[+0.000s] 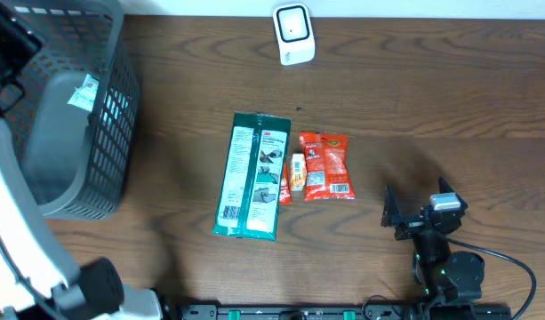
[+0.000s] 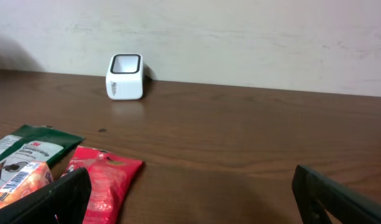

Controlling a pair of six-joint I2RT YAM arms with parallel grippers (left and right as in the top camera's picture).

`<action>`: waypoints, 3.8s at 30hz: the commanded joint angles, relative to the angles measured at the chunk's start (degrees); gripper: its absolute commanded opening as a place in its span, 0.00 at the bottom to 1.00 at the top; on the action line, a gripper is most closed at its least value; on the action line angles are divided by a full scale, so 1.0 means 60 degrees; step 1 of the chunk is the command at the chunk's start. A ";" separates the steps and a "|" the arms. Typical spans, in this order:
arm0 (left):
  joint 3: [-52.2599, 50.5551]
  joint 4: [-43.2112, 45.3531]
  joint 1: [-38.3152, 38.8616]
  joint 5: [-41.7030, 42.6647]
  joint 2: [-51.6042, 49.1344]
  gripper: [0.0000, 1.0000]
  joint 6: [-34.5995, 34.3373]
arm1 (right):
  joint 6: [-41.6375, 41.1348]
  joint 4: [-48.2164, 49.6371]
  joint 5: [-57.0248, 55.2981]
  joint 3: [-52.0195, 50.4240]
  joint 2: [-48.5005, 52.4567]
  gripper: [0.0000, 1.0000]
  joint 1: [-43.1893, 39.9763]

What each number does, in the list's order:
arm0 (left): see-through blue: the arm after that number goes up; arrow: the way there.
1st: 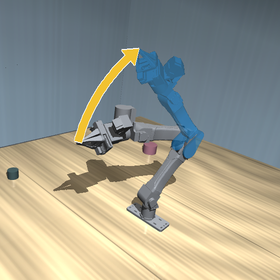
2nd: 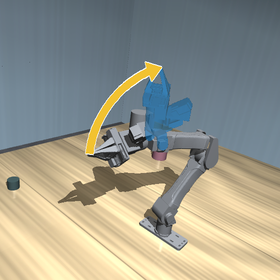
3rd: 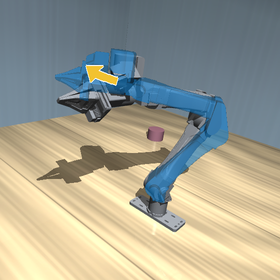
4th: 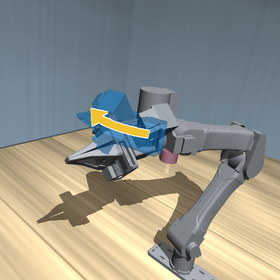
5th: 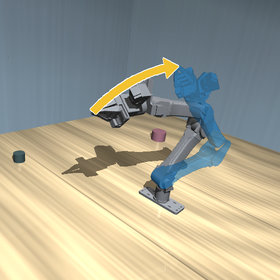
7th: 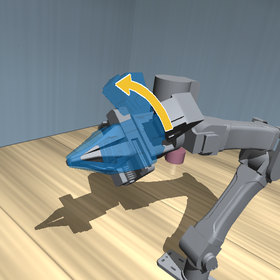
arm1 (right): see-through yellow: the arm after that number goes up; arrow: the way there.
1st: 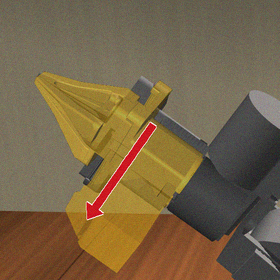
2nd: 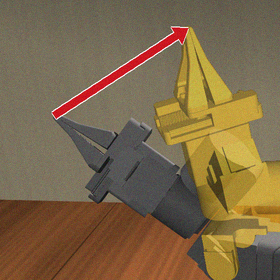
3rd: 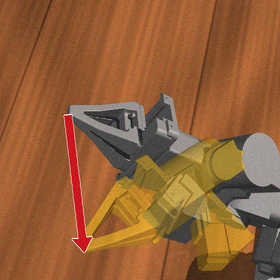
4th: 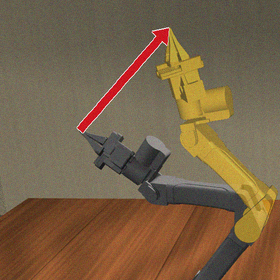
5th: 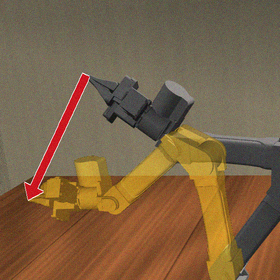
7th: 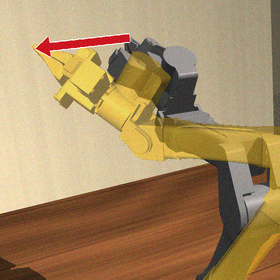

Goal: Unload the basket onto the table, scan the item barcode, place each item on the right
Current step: 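Reach the left gripper into the basket and grasp the mint-green wipes pack, then lift the wipes pack out and carry it toward the gloves pack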

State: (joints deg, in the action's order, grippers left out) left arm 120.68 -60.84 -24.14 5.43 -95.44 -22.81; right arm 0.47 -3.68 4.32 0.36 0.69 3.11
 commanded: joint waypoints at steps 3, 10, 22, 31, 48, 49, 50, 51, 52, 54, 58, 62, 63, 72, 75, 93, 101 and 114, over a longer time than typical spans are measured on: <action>0.0051 0.0124 -0.0324 -0.0091 -0.1592 0.85 -0.0146 | 0.0044 -0.0033 0.0044 -0.0011 -0.0051 0.99 -0.0102; 0.0051 0.0470 -0.0313 -0.0022 -0.3228 0.85 -0.0149 | 0.0044 -0.0033 0.0044 -0.0011 -0.0051 0.99 -0.0102; 0.0051 0.0769 -0.0302 0.0688 -0.5410 0.85 -0.0572 | 0.0044 -0.0033 0.0044 -0.0011 -0.0051 0.99 -0.0102; -0.0113 0.0973 -0.0266 0.0772 -0.6357 0.84 -0.0579 | 0.0044 -0.0036 0.0044 -0.0011 -0.0051 0.99 -0.0102; -0.1606 0.1945 0.0226 -0.0801 -0.6386 0.79 -0.1362 | 0.0044 -0.0036 0.0044 -0.0011 -0.0051 0.99 -0.0102; -0.1701 0.2029 0.0226 -0.0805 -0.6386 0.79 -0.1362 | 0.0044 -0.0033 0.0044 -0.0011 -0.0051 0.99 -0.0102; -0.1843 0.2142 0.0226 -0.0805 -0.6386 0.77 -0.1362 | 0.0044 -0.0036 0.0044 -0.0011 -0.0051 0.99 -0.0102; -0.1963 0.2244 0.0226 -0.0809 -0.6386 0.74 -0.1359 | 0.0044 -0.0036 0.0044 -0.0011 -0.0051 0.99 -0.0102; -0.2069 0.2317 0.0226 -0.0809 -0.6386 0.64 -0.1355 | 0.0044 -0.0033 0.0044 -0.0011 -0.0051 0.99 -0.0102; -0.2124 0.2288 0.0200 -0.0849 -0.6386 0.47 -0.1275 | 0.0044 -0.0033 0.0044 -0.0011 -0.0051 0.99 -0.0102; -0.2113 0.2000 0.0029 -0.0845 -0.6266 0.38 -0.1249 | 0.0044 -0.0036 0.0044 -0.0011 -0.0051 0.99 -0.0102; -0.2113 0.1636 -0.0171 -0.0841 -0.6200 0.24 -0.1246 | 0.0044 -0.0033 0.0044 -0.0011 -0.0051 0.99 -0.0102; -0.2113 0.1537 -0.0211 -0.0845 -0.6200 0.20 -0.1246 | 0.0044 -0.0033 0.0044 -0.0011 -0.0051 0.99 -0.0102; -0.2065 0.1035 -0.0692 -0.0809 -0.4983 0.07 -0.0459 | 0.0044 -0.0033 0.0044 -0.0011 -0.0051 0.99 -0.0102; -0.2065 0.0998 -0.0820 -0.0805 -0.4000 0.07 -0.0455 | 0.0044 -0.0033 0.0044 -0.0011 -0.0051 0.99 -0.0102; -0.2069 -0.0306 -0.0841 0.0251 0.1945 0.07 -0.0331 | 0.0044 -0.0033 0.0044 -0.0011 -0.0051 0.99 -0.0102; -0.2069 -0.1574 -0.0838 0.3162 0.3370 0.07 0.0925 | 0.0044 -0.0033 0.0044 -0.0011 -0.0051 0.99 -0.0102; -0.3275 -0.3071 0.0954 0.4025 0.3421 0.07 0.2124 | 0.0044 -0.0033 0.0044 -0.0011 -0.0051 0.99 -0.0102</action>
State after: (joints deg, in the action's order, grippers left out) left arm 103.90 -79.11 -22.65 27.55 -74.63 -12.62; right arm 0.47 -3.68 4.34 0.36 0.69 3.11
